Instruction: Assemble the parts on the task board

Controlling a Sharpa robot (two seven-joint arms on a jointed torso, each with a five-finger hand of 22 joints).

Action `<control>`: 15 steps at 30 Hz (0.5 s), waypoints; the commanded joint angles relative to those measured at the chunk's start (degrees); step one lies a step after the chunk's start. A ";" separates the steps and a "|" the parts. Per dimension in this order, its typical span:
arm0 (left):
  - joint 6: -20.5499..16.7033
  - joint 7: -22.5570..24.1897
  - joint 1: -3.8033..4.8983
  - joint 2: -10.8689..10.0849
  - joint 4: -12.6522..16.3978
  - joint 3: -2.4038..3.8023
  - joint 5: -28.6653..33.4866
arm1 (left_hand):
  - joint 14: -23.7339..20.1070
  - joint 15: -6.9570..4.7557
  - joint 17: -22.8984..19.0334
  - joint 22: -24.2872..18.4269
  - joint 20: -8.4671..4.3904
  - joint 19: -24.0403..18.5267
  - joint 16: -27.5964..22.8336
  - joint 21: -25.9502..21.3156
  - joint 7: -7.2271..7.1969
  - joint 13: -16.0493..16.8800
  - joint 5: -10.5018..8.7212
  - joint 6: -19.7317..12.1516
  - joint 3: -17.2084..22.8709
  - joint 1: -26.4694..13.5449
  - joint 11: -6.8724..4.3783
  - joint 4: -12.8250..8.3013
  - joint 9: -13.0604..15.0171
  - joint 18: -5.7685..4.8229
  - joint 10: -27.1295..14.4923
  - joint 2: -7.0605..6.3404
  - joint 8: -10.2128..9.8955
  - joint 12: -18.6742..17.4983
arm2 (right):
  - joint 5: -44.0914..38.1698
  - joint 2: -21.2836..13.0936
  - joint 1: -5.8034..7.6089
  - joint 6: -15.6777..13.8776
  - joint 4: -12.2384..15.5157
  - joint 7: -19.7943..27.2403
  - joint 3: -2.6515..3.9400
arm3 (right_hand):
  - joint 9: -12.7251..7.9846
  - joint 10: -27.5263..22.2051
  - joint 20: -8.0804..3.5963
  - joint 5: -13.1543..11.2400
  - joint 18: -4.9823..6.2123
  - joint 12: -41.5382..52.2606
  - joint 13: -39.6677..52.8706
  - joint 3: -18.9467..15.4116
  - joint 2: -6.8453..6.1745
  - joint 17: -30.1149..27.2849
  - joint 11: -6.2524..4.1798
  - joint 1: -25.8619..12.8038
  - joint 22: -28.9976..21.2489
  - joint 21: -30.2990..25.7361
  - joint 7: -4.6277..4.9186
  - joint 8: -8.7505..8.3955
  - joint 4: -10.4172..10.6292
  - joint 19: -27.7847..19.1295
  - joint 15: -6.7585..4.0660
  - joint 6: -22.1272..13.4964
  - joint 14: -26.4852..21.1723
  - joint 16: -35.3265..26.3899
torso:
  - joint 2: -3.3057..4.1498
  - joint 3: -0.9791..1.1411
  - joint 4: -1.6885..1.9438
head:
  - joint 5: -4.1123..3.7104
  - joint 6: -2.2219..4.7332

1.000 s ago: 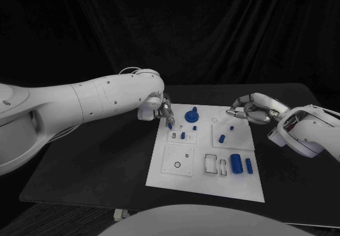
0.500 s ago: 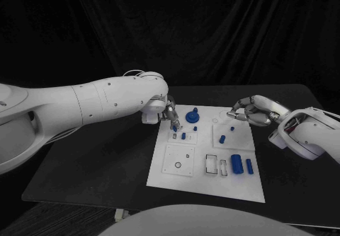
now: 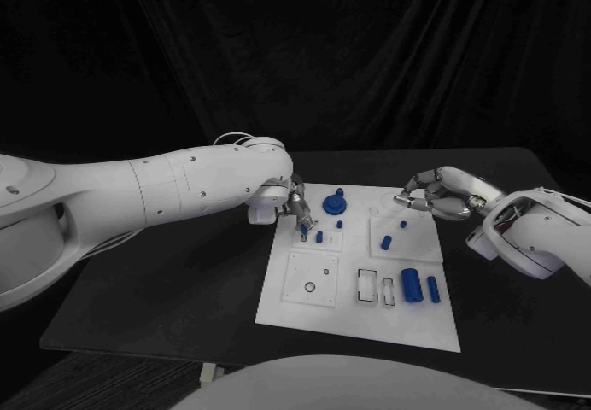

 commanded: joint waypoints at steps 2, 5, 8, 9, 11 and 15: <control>-1.97 0.85 -0.40 -0.30 0.32 0.04 -2.38 | 6.05 -0.14 15.09 9.33 -0.07 0.68 0.15 -0.08 -0.07 15.07 -0.27 -0.10 7.76 0.04 0.05 -7.36 0.00 0.46 5.96 0.59 0.20 0.20 | -0.01 -0.07 -0.19 -0.73 0.11 -0.51 0.02 | -0.09 6.17 0.23 -0.01 0.64 0.15 15.05 -0.28 0.46 11.30 0.26 0.31 12.36 -0.34 0.19 -0.28 -0.05 1.98 0.33 -0.41 4.89 -0.28 | 0.09 0.02 0.02 | 0.15 0.00; -2.95 1.21 -0.66 -0.60 0.38 0.04 -2.54 | 6.05 -0.14 15.09 9.32 -0.07 0.67 0.15 -0.11 -0.09 15.07 -0.37 -0.05 7.79 -0.08 0.04 -7.30 0.05 0.47 5.96 0.69 0.26 0.20 | -0.01 -0.11 -0.22 -0.73 0.10 -0.50 0.02 | -0.10 6.17 0.23 0.01 0.64 0.15 15.05 -0.28 0.45 11.29 0.26 0.36 12.36 -0.35 0.19 -0.29 -0.05 1.98 0.33 -0.43 4.89 -0.29 | 0.05 0.03 -0.04 | 0.28 0.00; -3.63 1.57 -0.88 -0.71 0.29 0.03 -2.62 | 6.05 -0.14 15.09 9.33 -0.07 0.69 0.15 -0.09 -0.10 15.07 -0.38 -0.04 7.80 -0.10 0.04 -7.29 0.06 0.46 5.96 0.69 0.27 0.20 | -0.01 -0.09 -0.29 -0.71 0.06 -0.49 0.02 | -0.11 6.17 0.23 0.03 0.64 0.15 15.05 -0.28 0.44 11.27 0.26 0.41 12.35 -0.36 0.20 -0.31 -0.07 1.98 0.33 -0.46 4.88 -0.30 | 0.01 0.05 -0.06 | 0.34 0.00; -3.85 1.68 -0.94 -0.72 0.26 0.03 -2.63 | 6.05 -0.14 15.09 9.33 -0.07 0.69 0.15 -0.09 -0.10 15.07 -0.38 -0.04 7.80 -0.10 0.04 -7.29 0.06 0.46 5.96 0.69 0.27 0.20 | -0.01 -0.07 -0.31 -0.69 0.05 -0.48 0.02 | -0.11 6.17 0.23 0.03 0.64 0.15 15.05 -0.28 0.44 11.27 0.26 0.41 12.35 -0.36 0.20 -0.31 -0.07 1.98 0.33 -0.46 4.88 -0.30 | 0.00 0.04 -0.03 | 0.41 0.00; -4.46 2.02 -1.14 -0.70 0.18 0.03 -2.66 | 6.05 -0.14 15.09 9.32 -0.07 0.68 0.15 -0.11 -0.11 15.07 -0.38 -0.03 7.81 -0.12 0.04 -7.29 0.07 0.47 5.96 0.71 0.29 0.20 | -0.01 -0.02 -0.35 -0.66 0.02 -0.47 0.02 | -0.11 6.17 0.23 0.03 0.64 0.15 15.05 -0.28 0.44 11.27 0.26 0.41 12.35 -0.36 0.20 -0.31 -0.07 1.98 0.33 -0.46 4.88 -0.30 | -0.03 0.03 -0.01 | 0.52 0.00; -5.02 2.54 -1.43 -0.56 0.08 0.03 -2.69 | 6.05 -0.14 15.09 9.33 -0.07 0.69 0.15 -0.09 -0.11 15.07 -0.38 -0.03 7.81 -0.12 0.04 -7.29 0.07 0.46 5.96 0.71 0.29 0.20 | -0.01 0.05 -0.41 -0.59 -0.02 -0.48 0.02 | -0.12 6.17 0.23 0.08 0.65 0.15 15.05 -0.27 0.44 11.28 0.26 0.50 12.34 -0.39 0.20 -0.34 -0.09 1.96 0.32 -0.51 4.88 -0.29 | 0.00 0.01 0.00 | 0.54 0.00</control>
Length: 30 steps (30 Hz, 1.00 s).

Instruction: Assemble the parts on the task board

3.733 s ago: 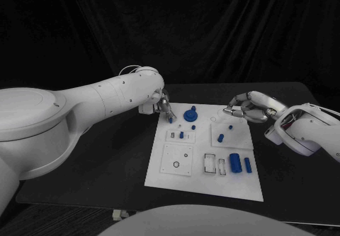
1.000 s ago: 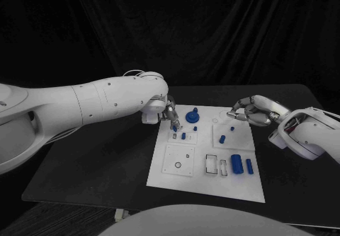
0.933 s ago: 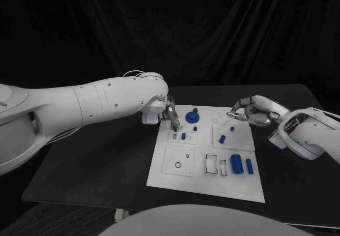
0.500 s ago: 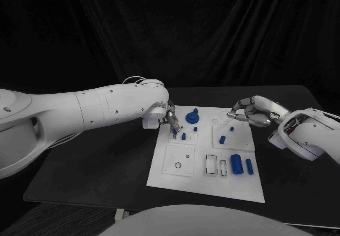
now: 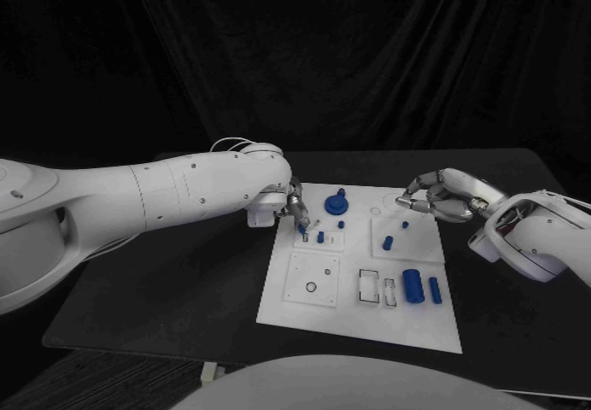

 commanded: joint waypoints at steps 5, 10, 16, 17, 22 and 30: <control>-2.10 2.33 -0.65 0.50 -0.34 0.05 -0.46 | 6.05 -0.14 15.09 9.33 -0.07 0.69 0.15 -0.10 -0.34 15.07 -0.04 0.20 6.23 0.07 0.03 -6.04 0.07 0.46 5.96 0.43 0.29 0.20 | -0.01 0.06 -0.19 -0.43 0.00 -0.55 0.04 | -0.07 6.17 0.23 0.08 0.65 0.15 15.06 -0.27 0.20 11.28 0.25 0.26 12.30 -0.39 -0.01 -0.34 -0.09 1.96 0.32 -0.30 4.88 -0.29 | 0.01 -0.03 0.06 | 0.09 0.00; -2.22 2.74 -1.04 0.67 -0.42 0.05 -0.47 | 6.05 -0.15 15.09 9.25 -0.07 0.62 0.15 -0.24 -0.36 15.07 -0.05 0.20 6.26 0.03 0.02 -6.05 0.10 0.50 5.96 0.45 0.32 0.20 | -0.01 0.06 -0.20 -0.40 -0.03 -0.58 0.04 | -0.09 6.17 0.22 0.17 0.65 0.15 15.06 -0.24 0.18 11.26 0.25 0.43 12.30 -0.41 -0.01 -0.36 -0.13 1.96 0.32 -0.34 4.88 -0.31 | 0.03 0.00 0.00 | 0.09 0.00; -1.56 2.75 -1.28 1.00 -0.50 0.05 -0.47 | 6.05 -0.15 15.09 9.23 -0.07 0.60 0.15 -0.27 -0.36 15.07 -0.06 0.19 6.27 0.03 0.02 -6.06 0.11 0.50 5.96 0.45 0.32 0.20 | -0.01 0.12 -0.21 -0.33 -0.09 -0.57 0.04 | -0.10 6.17 0.22 0.24 0.66 0.15 15.06 -0.23 0.15 11.19 0.25 0.56 12.28 -0.47 -0.01 -0.37 -0.17 1.93 0.32 -0.37 4.86 -0.35 | 0.01 0.00 0.01 | 0.23 0.00; -1.48 2.73 -1.30 1.04 -0.44 0.05 -0.47 | 6.05 -0.15 15.09 9.19 -0.07 0.56 0.15 -0.36 -0.36 15.07 -0.07 0.19 6.27 0.02 0.02 -6.06 0.12 0.53 5.96 0.45 0.33 0.20 | -0.01 0.13 -0.21 -0.34 -0.09 -0.56 0.04 | -0.10 6.17 0.22 0.29 0.65 0.15 15.06 -0.23 0.12 11.24 0.25 0.64 12.30 -0.42 -0.01 -0.38 -0.18 1.96 0.31 -0.37 4.87 -0.33 | 0.01 0.00 0.00 | 0.21 0.00; -0.73 2.41 -1.36 1.12 -0.23 0.05 -0.47 | 6.05 -0.15 15.09 9.19 -0.07 0.56 0.15 -0.36 -0.36 15.07 -0.07 0.19 6.27 0.02 0.02 -6.06 0.12 0.53 5.96 0.45 0.33 0.20 | -0.01 0.08 -0.21 -0.37 -0.09 -0.55 0.04 | -0.10 6.17 0.22 0.29 0.65 0.15 15.06 -0.23 0.12 11.24 0.25 0.64 12.30 -0.42 -0.01 -0.38 -0.18 1.96 0.31 -0.37 4.87 -0.33 | 0.01 0.01 0.01 | 0.14 0.00; 0.34 1.57 -1.41 0.85 -0.37 0.05 -0.46 | 6.05 -0.15 15.09 9.16 -0.07 0.53 0.15 -0.42 -0.37 15.07 -0.11 0.17 6.29 -0.01 0.01 -6.08 0.14 0.54 5.96 0.46 0.34 0.20 | -0.01 -0.05 -0.21 -0.42 -0.08 -0.57 0.04 | -0.10 6.17 0.22 0.29 0.65 0.15 15.06 -0.23 0.12 11.24 0.25 0.64 12.30 -0.42 -0.01 -0.38 -0.18 1.96 0.31 -0.37 4.87 -0.33 | 0.00 0.01 0.01 | 0.17 0.00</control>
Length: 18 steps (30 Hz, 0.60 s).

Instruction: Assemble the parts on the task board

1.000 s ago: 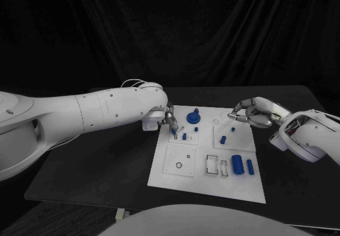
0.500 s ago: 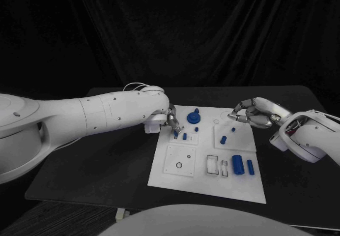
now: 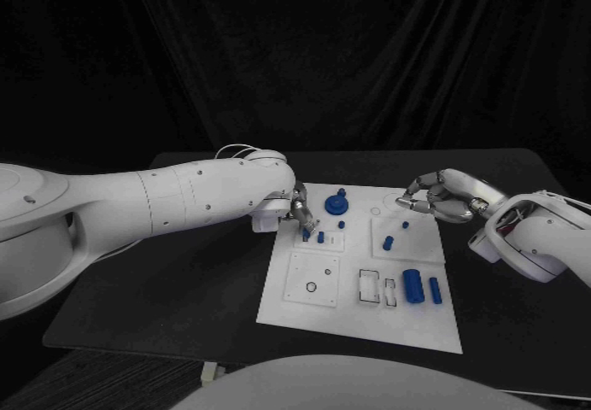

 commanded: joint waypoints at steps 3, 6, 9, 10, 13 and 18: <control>1.79 -0.45 -0.19 -0.25 0.09 0.02 0.08 | 6.05 -0.16 15.09 9.13 -0.07 0.51 0.15 -0.24 -0.49 15.07 0.19 -0.11 6.30 -0.04 0.01 -6.08 0.05 0.55 5.96 0.43 0.37 0.20 | -0.01 -0.04 -0.14 -0.42 0.02 -0.58 0.04 | -0.06 6.17 0.22 0.31 0.65 0.15 15.08 -0.23 0.12 11.23 0.25 0.67 12.32 -0.20 -0.01 -0.38 -0.19 1.96 0.31 -0.38 4.87 -0.33 | -0.01 0.00 0.01 | 0.19 0.00; 2.07 -0.77 -0.19 -0.58 0.38 0.02 0.08 | 6.05 -0.16 15.09 9.13 -0.07 0.51 0.15 -0.24 -0.49 15.07 0.19 -0.11 6.30 -0.04 0.01 -6.08 0.05 0.55 5.96 0.43 0.37 0.20 | -0.01 -0.02 -0.14 -0.38 -0.01 -0.59 0.04 | -0.07 6.17 0.22 0.39 0.67 0.15 15.08 -0.23 0.09 11.19 0.25 0.80 12.30 -0.25 -0.01 -0.38 -0.19 1.94 0.31 -0.38 4.86 -0.35 | -0.01 -0.01 -0.01 | 0.26 0.00; 2.26 -0.98 -0.20 -0.82 0.60 0.02 0.07 | 6.05 -0.16 15.09 9.09 -0.07 0.47 0.15 -0.32 -0.49 15.07 0.16 -0.12 6.31 -0.08 0.01 -6.10 0.07 0.57 5.96 0.41 0.38 0.20 | -0.01 0.00 -0.14 -0.35 -0.07 -0.59 0.04 | -0.07 6.17 0.22 0.39 0.67 0.15 15.08 -0.23 0.09 11.19 0.25 0.80 12.30 -0.25 -0.01 -0.38 -0.19 1.94 0.31 -0.38 4.86 -0.35 | -0.01 0.01 0.01 | 0.37 0.00; 2.31 -1.04 -0.20 -0.89 0.66 0.02 0.07 | 6.05 -0.16 15.09 9.09 -0.07 0.47 0.15 -0.32 -0.49 15.07 0.16 -0.12 6.31 -0.08 0.01 -6.10 0.07 0.57 5.96 0.41 0.38 0.20 | -0.01 0.02 -0.15 -0.34 -0.08 -0.59 0.04 | -0.07 6.17 0.22 0.39 0.67 0.15 15.08 -0.23 0.09 11.19 0.25 0.80 12.30 -0.25 -0.01 -0.38 -0.19 1.94 0.31 -0.38 4.86 -0.35 | -0.02 0.00 0.02 | 0.39 0.00; 2.37 -1.10 -0.20 -0.98 0.72 0.02 0.07 | 6.05 -0.16 15.09 9.09 -0.07 0.47 0.15 -0.32 -0.49 15.07 0.16 -0.12 6.31 -0.08 0.01 -6.10 0.07 0.57 5.96 0.41 0.38 0.20 | -0.01 0.05 -0.18 -0.33 -0.10 -0.58 0.04 | -0.07 6.17 0.22 0.39 0.67 0.15 15.08 -0.23 0.09 11.19 0.25 0.80 12.30 -0.25 -0.01 -0.38 -0.19 1.94 0.31 -0.38 4.86 -0.35 | -0.01 0.01 0.01 | 0.42 0.00; 2.58 -1.15 -0.23 -1.02 0.77 0.02 0.07 | 6.05 -0.16 15.09 9.09 -0.07 0.47 0.15 -0.32 -0.49 15.07 0.16 -0.12 6.31 -0.08 0.01 -6.10 0.07 0.57 5.96 0.41 0.38 0.20 | -0.01 0.05 -0.24 -0.28 -0.09 -0.60 0.04 | -0.07 6.17 0.22 0.39 0.67 0.15 15.08 -0.23 0.09 11.19 0.25 0.80 12.30 -0.25 -0.01 -0.38 -0.19 1.94 0.31 -0.38 4.86 -0.35 | -0.04 -0.01 0.03 | 0.39 0.00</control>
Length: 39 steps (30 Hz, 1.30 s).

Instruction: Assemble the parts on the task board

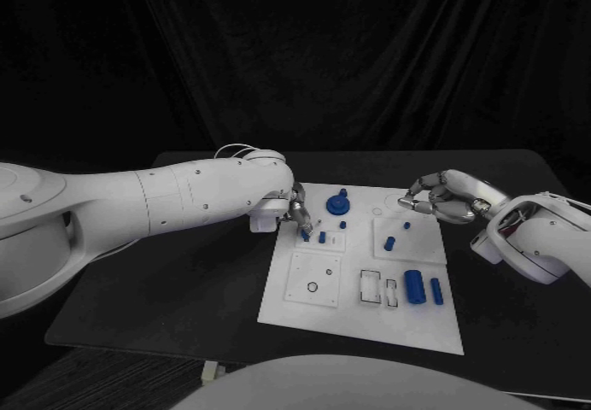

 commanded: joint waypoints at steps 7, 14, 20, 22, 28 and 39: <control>1.54 -0.51 -0.36 -0.08 0.10 -0.06 0.07 | 6.05 -0.16 15.10 9.10 -0.07 0.47 0.15 -0.32 -0.29 15.07 0.36 0.08 6.31 -0.05 0.01 -6.10 0.10 0.57 5.96 0.43 0.13 0.20 | -0.01 -0.07 -0.19 -0.26 0.04 -0.64 0.04 | -0.08 6.17 0.21 0.46 0.67 0.15 15.09 -0.22 -0.15 11.20 0.25 0.67 12.30 -0.26 -0.01 -0.39 -0.19 1.94 0.31 -0.39 4.86 -0.35 | -0.02 -0.01 0.01 | -0.05 0.00; 1.84 -0.53 -0.63 0.14 -0.18 -0.06 0.07 | 6.05 -0.16 15.10 9.04 -0.07 0.42 0.15 -0.42 -0.30 15.07 0.30 0.05 6.36 -0.09 0.00 -6.14 0.14 0.59 5.96 0.44 0.15 0.20 | -0.01 -0.06 -0.20 -0.28 0.05 -0.63 0.04 | -0.09 6.17 0.21 0.50 0.67 0.15 15.09 -0.20 -0.15 11.13 0.25 0.73 12.30 -0.27 -0.01 -0.39 -0.20 1.94 0.31 -0.39 4.84 -0.39 | 0.00 0.02 -0.01 | -0.03 0.00; 2.36 -0.73 -0.83 0.32 -0.42 -0.06 0.07 | 6.05 -0.23 15.10 8.63 -0.09 0.04 0.15 -1.32 -0.54 15.07 -4.45 -0.39 6.15 -0.89 -0.16 -5.97 0.35 0.78 5.96 0.62 0.09 0.20 | -0.01 -0.11 -0.21 -0.28 0.05 -0.63 0.04 | -0.09 6.17 0.21 0.50 0.67 0.15 15.09 -0.20 -0.15 11.13 0.25 0.73 12.30 -0.27 -0.01 -0.39 -0.20 1.94 0.31 -0.39 4.84 -0.39 | -0.01 0.01 -0.01 | -0.03 0.00; 2.48 -0.76 -0.87 0.36 -0.50 -0.06 0.07 | 6.05 -0.34 15.10 8.48 -0.17 -0.08 0.15 -1.69 -0.77 15.07 -6.93 -0.54 5.57 -1.46 -0.30 -5.43 0.28 0.85 5.96 0.74 -0.07 0.20 | -0.01 -0.11 -0.21 -0.26 0.05 -0.63 0.04 | -0.09 6.17 0.21 0.50 0.67 0.15 15.09 -0.20 -0.15 11.13 0.25 0.73 12.30 -0.27 -0.01 -0.39 -0.20 1.94 0.31 -0.39 4.84 -0.39 | 0.00 0.00 0.00 | 0.00 0.00; 2.79 -0.83 -0.95 0.46 -0.73 -0.06 0.07 | 6.05 -0.40 15.10 8.08 -0.29 -0.38 0.15 -2.77 -0.88 15.07 -14.71 -0.42 1.20 -4.56 -0.37 -1.27 -1.54 1.01 5.96 1.62 -1.88 0.20 | -0.01 -0.06 -0.21 -0.23 -0.02 -0.61 0.04 | -0.09 6.17 0.21 0.58 0.67 0.15 15.09 -0.18 -0.16 11.15 0.25 0.84 12.29 -0.30 -0.01 -0.39 -0.21 1.92 0.31 -0.39 4.85 -0.38 | -0.01 -0.01 0.00 | 0.01 0.00; 4.35 -1.49 -1.07 0.68 -1.31 -0.06 0.07 | 6.05 0.31 15.10 7.82 0.31 -0.59 0.15 -3.95 0.18 15.07 -19.49 -0.96 -6.35 -8.70 0.54 4.84 -4.11 1.18 5.96 2.14 -4.50 0.20 | -0.01 -0.04 -0.22 -0.19 -0.07 -0.57 0.04 | -0.10 6.17 0.21 0.62 0.67 0.15 15.09 -0.18 -0.17 11.20 0.25 0.91 12.30 -0.29 0.00 -0.39 -0.21 1.93 0.30 -0.39 4.86 -0.36 | 0.00 0.01 0.00 | -0.03 0.00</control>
